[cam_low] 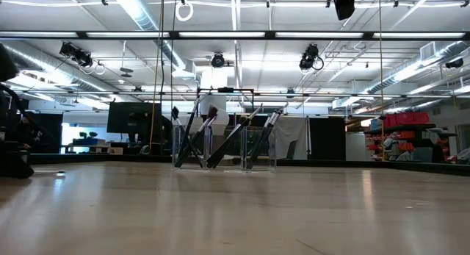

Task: Put items in baskets/containers
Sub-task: Put the eyeshadow brush into the transparent organizer

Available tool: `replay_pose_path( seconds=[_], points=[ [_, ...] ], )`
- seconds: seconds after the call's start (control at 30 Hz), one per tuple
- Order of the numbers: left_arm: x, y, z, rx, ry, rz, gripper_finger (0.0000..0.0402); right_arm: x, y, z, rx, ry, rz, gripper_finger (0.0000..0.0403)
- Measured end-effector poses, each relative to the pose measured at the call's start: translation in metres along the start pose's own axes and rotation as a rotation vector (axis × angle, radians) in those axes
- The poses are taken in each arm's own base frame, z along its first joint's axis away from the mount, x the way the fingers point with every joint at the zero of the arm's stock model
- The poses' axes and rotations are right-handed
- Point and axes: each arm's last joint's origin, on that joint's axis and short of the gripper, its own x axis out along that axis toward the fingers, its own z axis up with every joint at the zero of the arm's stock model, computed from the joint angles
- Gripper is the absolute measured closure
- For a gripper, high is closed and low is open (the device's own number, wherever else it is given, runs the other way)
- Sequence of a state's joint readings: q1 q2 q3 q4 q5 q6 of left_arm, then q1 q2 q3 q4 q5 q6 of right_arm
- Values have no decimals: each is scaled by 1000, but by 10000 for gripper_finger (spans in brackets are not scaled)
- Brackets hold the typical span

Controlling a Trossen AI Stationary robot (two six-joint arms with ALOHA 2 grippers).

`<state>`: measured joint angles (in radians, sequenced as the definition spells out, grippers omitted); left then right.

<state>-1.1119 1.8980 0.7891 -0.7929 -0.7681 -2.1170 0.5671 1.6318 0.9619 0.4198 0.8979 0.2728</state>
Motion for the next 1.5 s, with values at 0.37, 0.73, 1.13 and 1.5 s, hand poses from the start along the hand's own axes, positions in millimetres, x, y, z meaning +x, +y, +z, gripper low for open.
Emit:
replay_pose_path(
  seconds=[0.37, 0.73, 1.13, 1.5],
  points=[
    [-35, 20, -24, 101, 33, -149, 241, 0, 0, 1, 29, -5, 1, 349],
    [-17, 28, -19, 176, -18, -149, 247, 0, 1, 3, 58, -19, 5, 349],
    [-4, 34, -17, 154, -74, -186, 382, 0, 1, 5, 75, -32, 10, 349],
    [2, 28, -16, 124, -124, -244, 388, 0, 5, 3, 69, 12, 161, 349]
  ],
)
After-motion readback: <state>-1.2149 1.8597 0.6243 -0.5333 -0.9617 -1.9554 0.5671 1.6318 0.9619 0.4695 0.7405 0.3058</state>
